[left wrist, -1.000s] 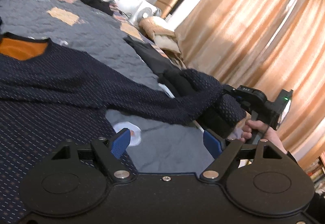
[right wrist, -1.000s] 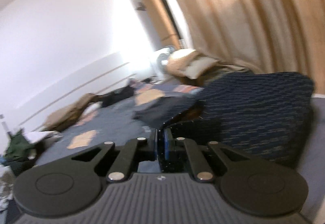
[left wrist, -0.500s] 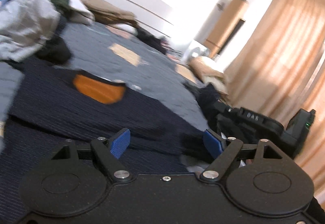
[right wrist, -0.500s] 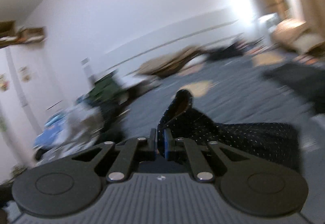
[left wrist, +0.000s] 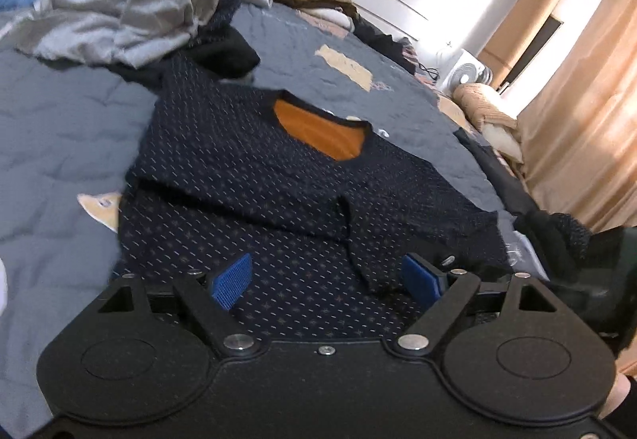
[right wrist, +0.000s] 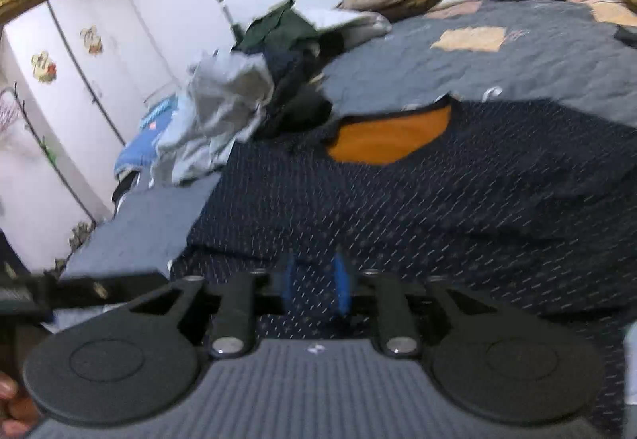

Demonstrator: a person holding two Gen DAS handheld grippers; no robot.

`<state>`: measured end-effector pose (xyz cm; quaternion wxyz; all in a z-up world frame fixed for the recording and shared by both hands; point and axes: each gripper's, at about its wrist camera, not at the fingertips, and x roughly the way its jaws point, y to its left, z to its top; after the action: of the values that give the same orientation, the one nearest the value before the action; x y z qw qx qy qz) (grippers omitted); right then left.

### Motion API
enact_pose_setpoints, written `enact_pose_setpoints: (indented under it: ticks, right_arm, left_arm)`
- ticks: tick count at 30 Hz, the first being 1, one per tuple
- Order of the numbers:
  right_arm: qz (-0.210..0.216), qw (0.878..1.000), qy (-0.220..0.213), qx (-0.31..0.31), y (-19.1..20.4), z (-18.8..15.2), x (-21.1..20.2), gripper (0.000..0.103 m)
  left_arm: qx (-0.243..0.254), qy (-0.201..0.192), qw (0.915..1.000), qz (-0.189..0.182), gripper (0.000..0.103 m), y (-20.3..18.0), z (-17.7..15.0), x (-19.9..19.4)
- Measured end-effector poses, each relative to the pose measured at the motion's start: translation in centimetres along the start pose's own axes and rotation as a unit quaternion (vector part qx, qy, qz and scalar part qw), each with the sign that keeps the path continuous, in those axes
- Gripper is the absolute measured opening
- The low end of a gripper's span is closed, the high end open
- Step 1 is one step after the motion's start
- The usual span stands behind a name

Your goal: Fold clothes

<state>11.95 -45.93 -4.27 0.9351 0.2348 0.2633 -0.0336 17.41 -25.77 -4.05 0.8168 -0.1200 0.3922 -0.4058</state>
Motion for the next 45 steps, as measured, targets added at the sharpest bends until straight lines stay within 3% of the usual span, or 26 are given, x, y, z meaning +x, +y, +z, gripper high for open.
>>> enact_pose_setpoints:
  ticks: [3,7,10,14,19,20,23,25,35,38,42,45]
  right_arm:
    - [-0.015,0.999,-0.027,0.012,-1.3,1.2,-2.0,0.038]
    - [-0.065,0.996,-0.061,0.013,-4.1,2.7,-5.2,0.040]
    - [-0.076,0.994,-0.067,0.034,-6.5,3.3,-6.4,0.041]
    - [-0.081,0.992,-0.080,0.054,-8.6,3.4,-7.4,0.042]
    - [-0.083,0.992,-0.082,0.057,-10.0,3.5,-8.2,0.043]
    - [-0.083,0.992,-0.082,0.058,-10.2,3.5,-8.4,0.043]
    - [-0.081,0.992,-0.081,0.062,-10.9,3.6,-8.4,0.044]
    - [-0.079,0.992,-0.080,0.065,-11.2,3.7,-8.5,0.044]
    - [-0.060,0.992,-0.084,0.072,-10.9,3.8,-8.7,0.044]
    - [-0.056,0.992,-0.082,0.071,-10.9,3.9,-8.9,0.044]
    - [-0.054,0.993,-0.078,0.075,-10.9,3.9,-8.7,0.044]
    - [-0.055,0.993,-0.075,0.075,-10.9,3.9,-8.5,0.045]
  left_arm:
    - [-0.012,0.008,0.9997,-0.020,0.082,0.4,-0.3,0.9]
    - [-0.016,0.019,0.9989,-0.041,0.080,-0.2,-0.9,2.7]
    - [-0.011,0.030,0.9982,-0.050,0.073,-0.7,-1.1,4.3]
    - [-0.006,0.042,0.9984,-0.038,0.060,-0.9,-1.2,6.9]
    - [-0.024,0.062,0.9978,-0.009,0.058,0.4,-1.9,9.5]
    - [-0.030,0.062,0.9976,-0.011,0.053,0.6,-2.0,9.8]
    - [-0.025,0.075,0.9962,-0.037,0.025,0.2,-1.9,10.6]
    - [-0.009,0.081,0.9957,-0.044,0.022,-0.5,-1.9,10.9]
    - [-0.060,0.067,0.9953,-0.035,0.022,0.3,-2.2,11.9]
    - [-0.057,0.056,0.9953,-0.055,0.009,0.1,-1.9,11.1]
    - [-0.024,0.009,0.9979,-0.059,0.003,-0.2,1.2,7.8]
    - [-0.012,-0.039,0.9984,-0.039,0.001,0.8,4.9,4.5]
